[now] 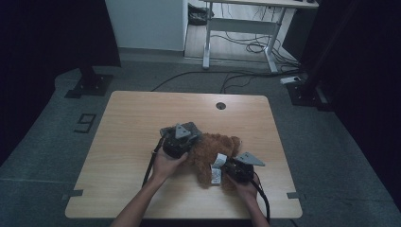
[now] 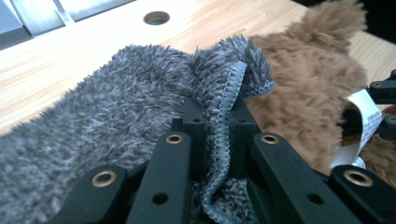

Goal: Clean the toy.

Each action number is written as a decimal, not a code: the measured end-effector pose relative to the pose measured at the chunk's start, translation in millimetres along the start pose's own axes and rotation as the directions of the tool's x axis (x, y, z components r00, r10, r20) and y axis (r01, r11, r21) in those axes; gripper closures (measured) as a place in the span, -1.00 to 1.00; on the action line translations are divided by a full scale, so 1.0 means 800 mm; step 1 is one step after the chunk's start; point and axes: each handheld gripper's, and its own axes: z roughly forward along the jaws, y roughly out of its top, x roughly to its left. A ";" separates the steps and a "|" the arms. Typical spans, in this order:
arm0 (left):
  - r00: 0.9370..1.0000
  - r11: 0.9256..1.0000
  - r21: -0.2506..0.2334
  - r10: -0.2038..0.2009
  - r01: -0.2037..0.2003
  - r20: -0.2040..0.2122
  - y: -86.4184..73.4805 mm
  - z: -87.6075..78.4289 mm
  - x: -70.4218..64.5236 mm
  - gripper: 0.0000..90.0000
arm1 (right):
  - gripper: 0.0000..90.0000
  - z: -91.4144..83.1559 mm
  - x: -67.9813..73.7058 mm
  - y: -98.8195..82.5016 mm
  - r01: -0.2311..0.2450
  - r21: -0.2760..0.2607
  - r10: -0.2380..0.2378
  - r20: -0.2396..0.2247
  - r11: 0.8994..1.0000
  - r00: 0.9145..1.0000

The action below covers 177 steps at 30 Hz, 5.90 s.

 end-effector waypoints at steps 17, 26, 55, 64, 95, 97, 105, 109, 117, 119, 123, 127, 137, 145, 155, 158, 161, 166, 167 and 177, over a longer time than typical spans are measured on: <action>0.961 0.959 0.072 -0.277 0.276 0.013 -0.089 -0.014 0.091 0.81 | 0.54 0.000 -0.002 0.000 -0.015 0.008 0.015 -0.004 1.000 1.000; 0.980 0.980 -0.003 -0.198 0.198 -0.009 -0.036 -0.029 0.072 0.80 | 0.54 0.001 -0.001 -0.001 -0.018 0.008 0.018 0.015 1.000 1.000; 1.000 0.998 -0.056 -0.022 0.022 0.002 -0.029 0.000 0.000 0.79 | -0.38 -0.037 -0.010 0.035 -0.092 -0.033 0.091 -0.051 0.995 0.995; 1.000 0.997 -0.079 -0.020 0.022 0.023 -0.052 -0.015 -0.009 0.79 | -0.64 0.003 -0.011 0.072 -0.090 0.100 0.099 -0.083 0.991 0.992; 0.997 0.990 -0.137 -0.002 0.012 0.072 0.036 0.018 -0.042 0.78 | 0.44 0.024 0.000 0.043 0.089 -0.062 -0.088 0.025 0.994 0.996; 0.995 0.993 -0.117 0.011 0.001 0.095 0.047 0.031 -0.056 0.78 | 0.44 0.019 0.005 0.037 0.119 -0.076 -0.118 0.009 0.990 0.993; 0.991 0.998 0.039 0.048 -0.053 0.123 0.054 0.096 -0.112 0.77 | 0.43 0.007 0.017 0.015 0.160 -0.098 -0.164 -0.035 0.982 0.986; 0.992 0.998 0.039 0.045 -0.050 0.122 0.047 0.088 -0.107 0.78 | 0.43 0.004 0.014 0.009 0.133 -0.098 -0.139 -0.065 0.986 0.988; 0.996 0.999 0.037 0.026 -0.029 0.087 0.033 0.064 -0.088 0.80 | 0.42 -0.001 0.017 0.004 0.136 -0.091 -0.142 -0.070 0.987 0.987; 0.998 0.998 0.040 0.036 -0.038 0.051 0.029 0.057 -0.080 0.79 | 0.42 -0.003 0.018 0.002 0.135 -0.095 -0.142 -0.067 0.986 0.988; 0.999 0.999 0.041 -0.010 0.009 0.037 0.016 0.039 -0.049 0.80 | 0.41 -0.006 0.016 0.000 0.128 -0.097 -0.135 -0.074 0.987 0.988; 0.999 0.999 0.024 -0.040 0.040 0.017 -0.002 0.019 -0.019 0.80 | 0.41 -0.007 0.016 -0.001 0.125 -0.096 -0.132 -0.077 0.988 0.988; 0.991 0.989 -0.051 -0.137 0.137 0.007 -0.043 -0.023 0.029 0.80 | 0.39 -0.008 0.017 0.001 0.115 -0.087 -0.123 -0.085 0.989 0.989; 0.982 0.982 -0.041 -0.184 0.182 -0.046 -0.084 -0.042 0.056 0.79 | 0.39 -0.008 0.016 0.001 0.106 -0.086 -0.114 -0.090 0.991 0.989; 0.980 0.978 -0.072 -0.197 0.196 -0.005 -0.071 -0.052 0.056 0.79 | 0.39 -0.007 0.011 0.002 0.086 -0.084 -0.094 -0.096 0.993 0.991; 0.992 0.988 -0.088 -0.124 0.125 0.012 -0.035 -0.046 0.026 0.79 | 0.39 -0.007 0.010 0.002 0.087 -0.085 -0.095 -0.097 0.993 0.991; 0.997 0.994 -0.087 -0.065 0.069 0.046 -0.002 -0.031 -0.005 0.79 | 0.38 -0.007 0.009 0.002 0.083 -0.085 -0.091 -0.100 0.993 0.991; 0.991 0.997 -0.073 0.036 -0.027 0.130 0.049 0.011 -0.075 0.80 | 0.38 -0.007 0.010 0.002 0.089 -0.087 -0.097 -0.098 0.992 0.990; 0.989 0.997 -0.066 0.049 -0.040 0.141 0.055 0.018 -0.085 0.80 | 0.38 -0.007 0.010 0.002 0.088 -0.087 -0.097 -0.098 0.992 0.990; 0.982 0.995 0.049 0.077 -0.086 0.173 0.041 0.076 -0.118 0.80 | 0.37 -0.007 0.010 0.001 0.095 -0.087 -0.104 -0.101 0.992 0.989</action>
